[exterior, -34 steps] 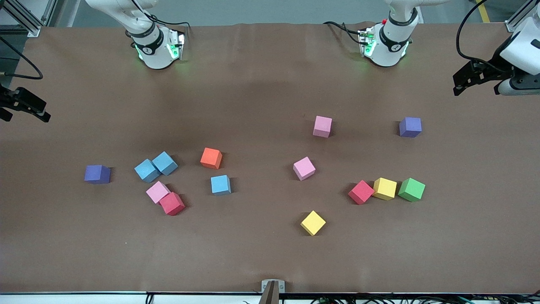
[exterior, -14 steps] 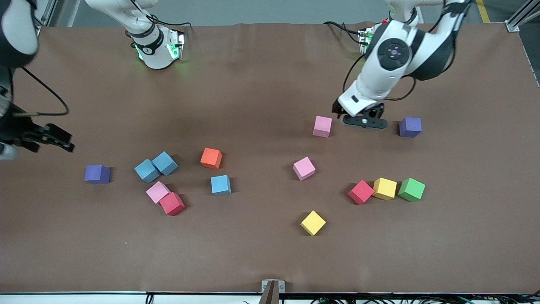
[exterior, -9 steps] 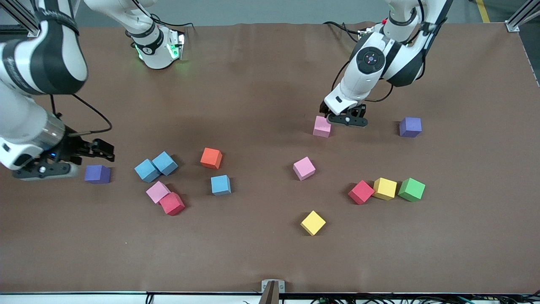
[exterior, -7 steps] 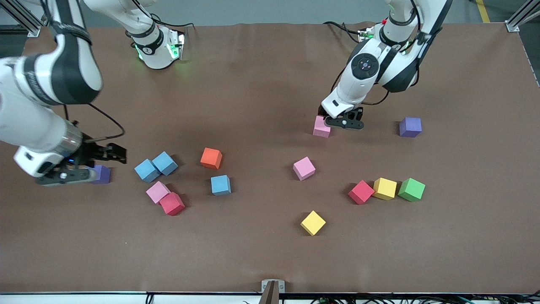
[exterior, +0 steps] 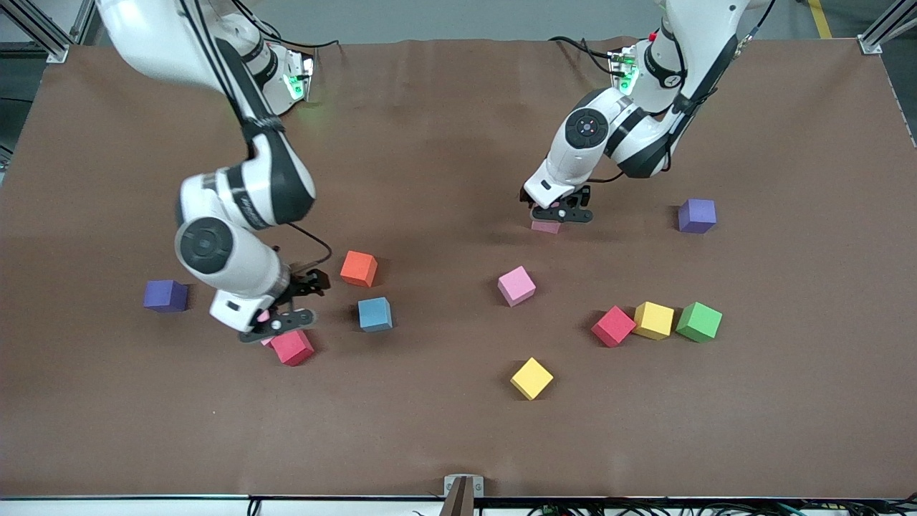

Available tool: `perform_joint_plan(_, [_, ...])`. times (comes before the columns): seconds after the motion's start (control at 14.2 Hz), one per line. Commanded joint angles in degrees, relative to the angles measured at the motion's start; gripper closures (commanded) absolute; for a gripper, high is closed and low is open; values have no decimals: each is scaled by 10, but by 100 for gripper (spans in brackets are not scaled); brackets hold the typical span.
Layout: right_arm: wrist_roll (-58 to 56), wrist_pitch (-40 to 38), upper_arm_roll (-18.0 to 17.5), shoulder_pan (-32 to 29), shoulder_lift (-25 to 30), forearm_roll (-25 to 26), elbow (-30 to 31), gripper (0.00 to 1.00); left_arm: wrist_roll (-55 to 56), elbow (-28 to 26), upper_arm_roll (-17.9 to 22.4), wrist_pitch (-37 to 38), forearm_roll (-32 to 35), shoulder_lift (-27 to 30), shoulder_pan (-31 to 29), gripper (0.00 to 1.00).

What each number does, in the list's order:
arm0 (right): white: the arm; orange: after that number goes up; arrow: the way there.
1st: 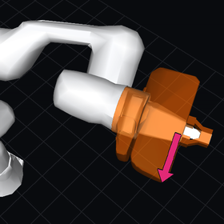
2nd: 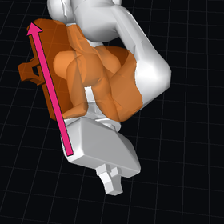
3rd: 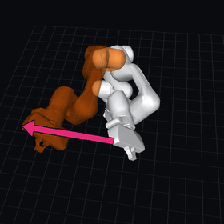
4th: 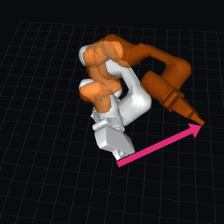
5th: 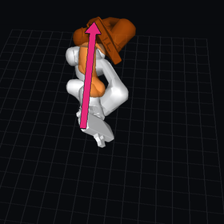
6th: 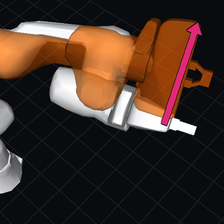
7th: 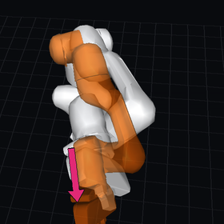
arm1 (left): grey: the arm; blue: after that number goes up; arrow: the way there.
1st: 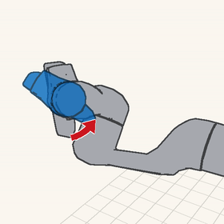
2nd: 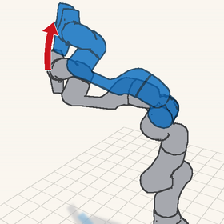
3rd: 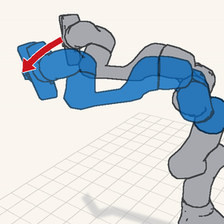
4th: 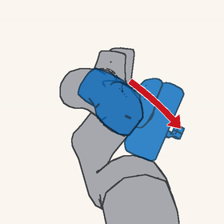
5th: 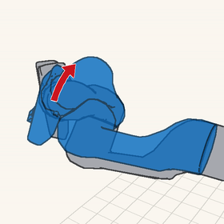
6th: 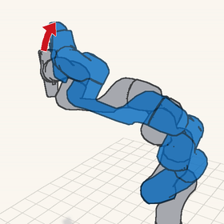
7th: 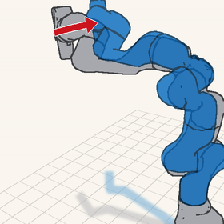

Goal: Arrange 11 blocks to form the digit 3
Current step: 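Grasp the pink cube with the left gripper while the right gripper grasps a blue cube, then carry the pink cube to the table middle with the left gripper and release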

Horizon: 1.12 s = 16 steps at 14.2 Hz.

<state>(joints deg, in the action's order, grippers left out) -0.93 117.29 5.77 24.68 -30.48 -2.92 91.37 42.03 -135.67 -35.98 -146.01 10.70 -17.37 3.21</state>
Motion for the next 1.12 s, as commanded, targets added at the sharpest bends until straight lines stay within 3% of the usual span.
perform_joint_plan(0.0, [13,-6,5,33,-55,-23,-54,0,13,8,-1,-4,17,-16,4,6])
perform_joint_plan(0.21, [33,15,4,38,-81,-52,-69,0,15,8,0,-5,68,-35,-6,28])
perform_joint_plan(0.35, [33,42,4,43,-91,-83,-69,0,19,18,3,-6,70,-43,-5,38])
perform_joint_plan(0.56, [28,55,5,48,-107,-85,-73,0,69,44,1,-1,71,-48,4,57])
perform_joint_plan(0.91, [24,84,5,58,-130,-85,-84,0,187,91,0,2,71,-64,85,56])
perform_joint_plan(1.05, [25,84,5,60,-138,-85,-88,0,202,126,1,37,70,-78,117,56])
